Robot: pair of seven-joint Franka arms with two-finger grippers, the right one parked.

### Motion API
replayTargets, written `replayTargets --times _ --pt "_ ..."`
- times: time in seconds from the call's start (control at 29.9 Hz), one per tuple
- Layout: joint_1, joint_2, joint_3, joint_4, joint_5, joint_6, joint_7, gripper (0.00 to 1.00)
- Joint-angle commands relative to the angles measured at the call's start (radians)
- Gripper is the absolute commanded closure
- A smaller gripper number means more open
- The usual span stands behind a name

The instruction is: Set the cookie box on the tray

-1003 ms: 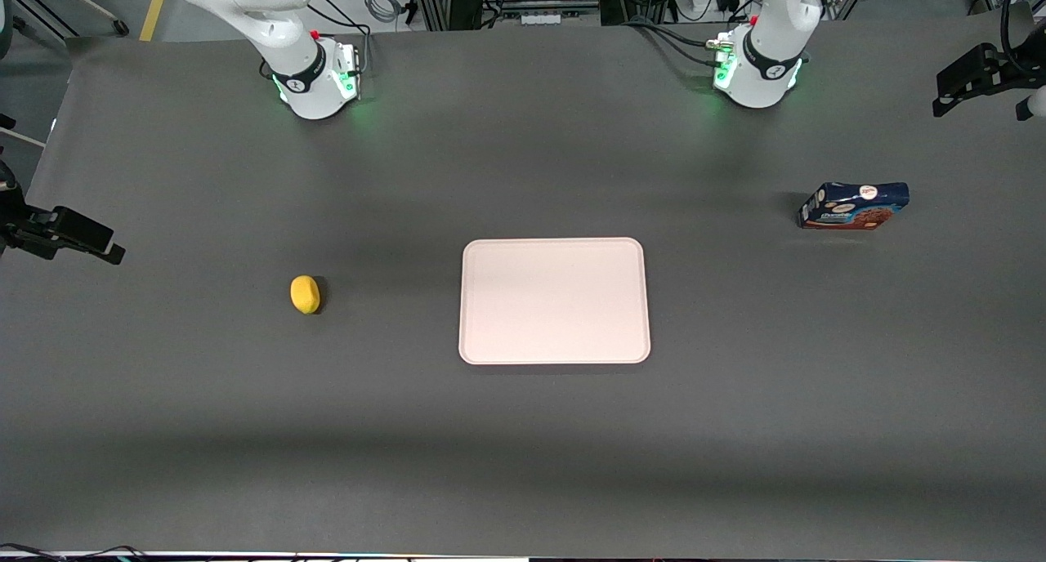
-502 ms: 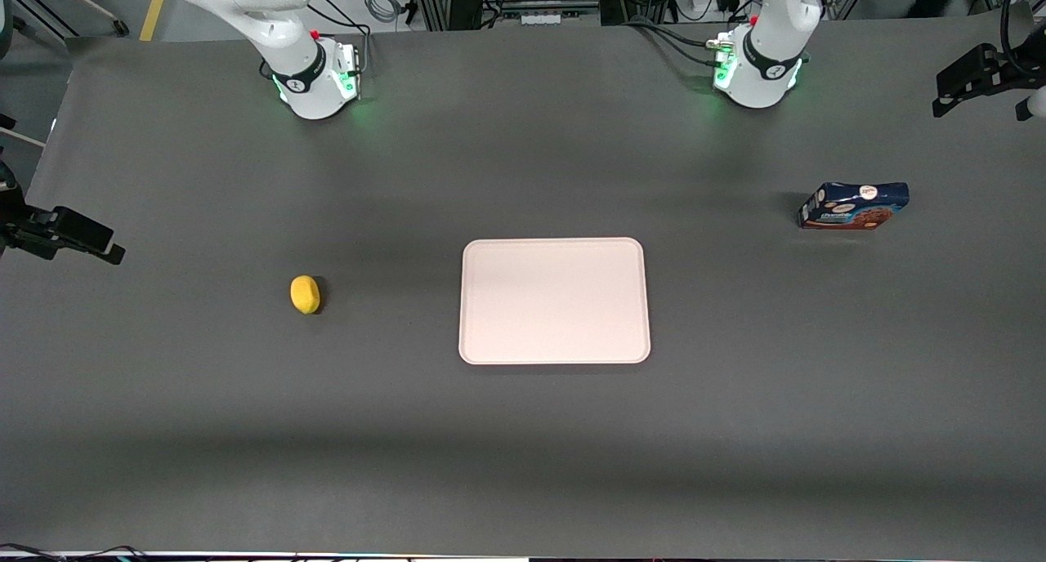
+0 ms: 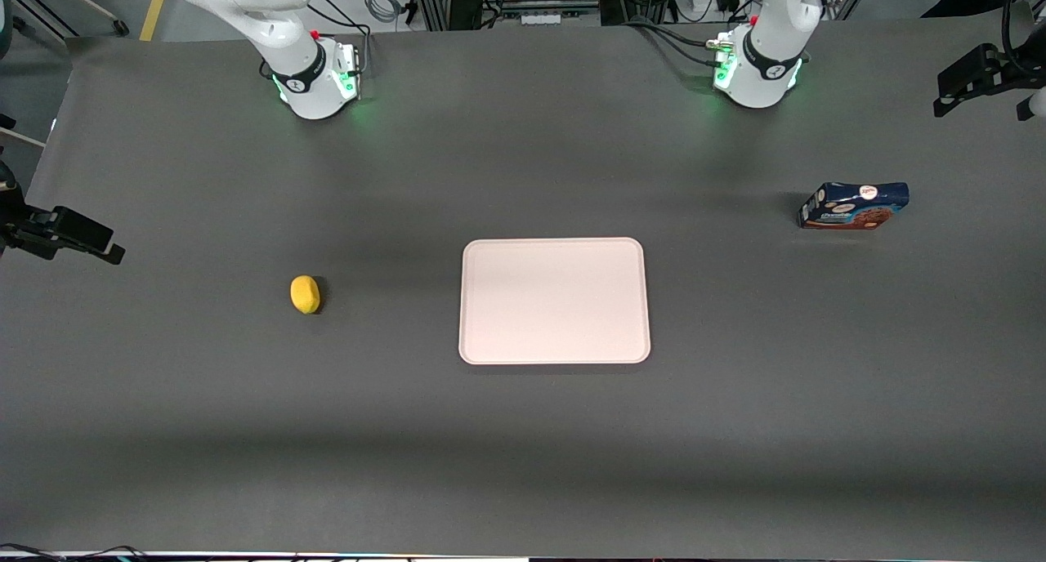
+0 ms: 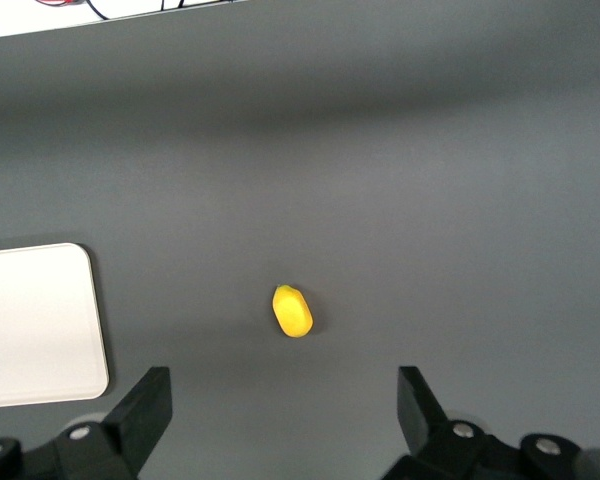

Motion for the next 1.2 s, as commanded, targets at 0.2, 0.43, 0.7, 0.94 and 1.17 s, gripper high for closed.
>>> replayTargets --times 0.2,0.43,0.7,0.94,1.17 --pt "0.065 0.008 -0.001 0.078 -0.015 -0.027 -0.002 0.0" --pt "0.066 0.005 0.0 0.082 -0.008 -0.033 0.002 0.0" --pt "0.077 -0.046 0.101 0.085 0.048 -0.17 -0.045 0.0" --pt "0.042 -0.069 0.294 0.104 0.077 -0.305 -0.289 0.0" --pt "0.034 -0.168 0.365 -0.034 0.086 -0.225 -0.525 0.0"
